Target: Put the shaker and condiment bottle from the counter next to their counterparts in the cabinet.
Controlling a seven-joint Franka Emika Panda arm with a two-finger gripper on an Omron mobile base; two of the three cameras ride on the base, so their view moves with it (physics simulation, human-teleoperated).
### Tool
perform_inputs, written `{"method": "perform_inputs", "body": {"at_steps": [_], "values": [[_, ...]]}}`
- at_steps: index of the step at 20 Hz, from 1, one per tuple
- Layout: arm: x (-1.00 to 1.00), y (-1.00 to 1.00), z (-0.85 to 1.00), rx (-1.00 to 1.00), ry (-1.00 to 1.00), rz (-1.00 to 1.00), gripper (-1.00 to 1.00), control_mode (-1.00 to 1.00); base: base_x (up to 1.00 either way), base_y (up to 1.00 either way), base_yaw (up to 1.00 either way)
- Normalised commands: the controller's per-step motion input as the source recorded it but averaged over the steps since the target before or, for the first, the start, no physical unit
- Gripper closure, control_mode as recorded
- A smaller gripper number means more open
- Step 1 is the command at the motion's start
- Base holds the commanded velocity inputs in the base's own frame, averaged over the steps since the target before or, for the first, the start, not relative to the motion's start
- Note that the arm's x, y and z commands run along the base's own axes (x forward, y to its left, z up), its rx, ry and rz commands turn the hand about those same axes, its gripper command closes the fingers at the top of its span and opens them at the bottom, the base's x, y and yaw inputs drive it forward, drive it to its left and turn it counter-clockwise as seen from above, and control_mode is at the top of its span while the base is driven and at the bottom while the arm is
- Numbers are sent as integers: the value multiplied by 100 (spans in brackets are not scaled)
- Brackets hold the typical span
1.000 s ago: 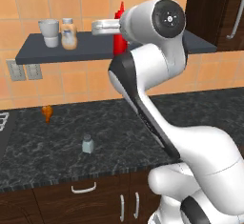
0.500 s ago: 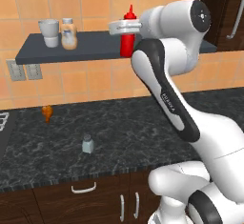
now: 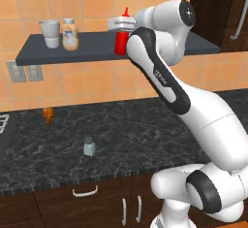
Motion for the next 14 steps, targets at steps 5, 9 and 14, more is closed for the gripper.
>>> {"method": "perform_inputs", "body": {"at_steps": [5, 9, 14], "values": [[44, 48, 0, -2, 6, 0, 100, -100, 0, 0, 0], [33, 26, -20, -4, -2, 7, 100, -100, 0, 0, 0], [41, 16, -46, -5, -7, 9, 100, -100, 0, 0, 0]]}}
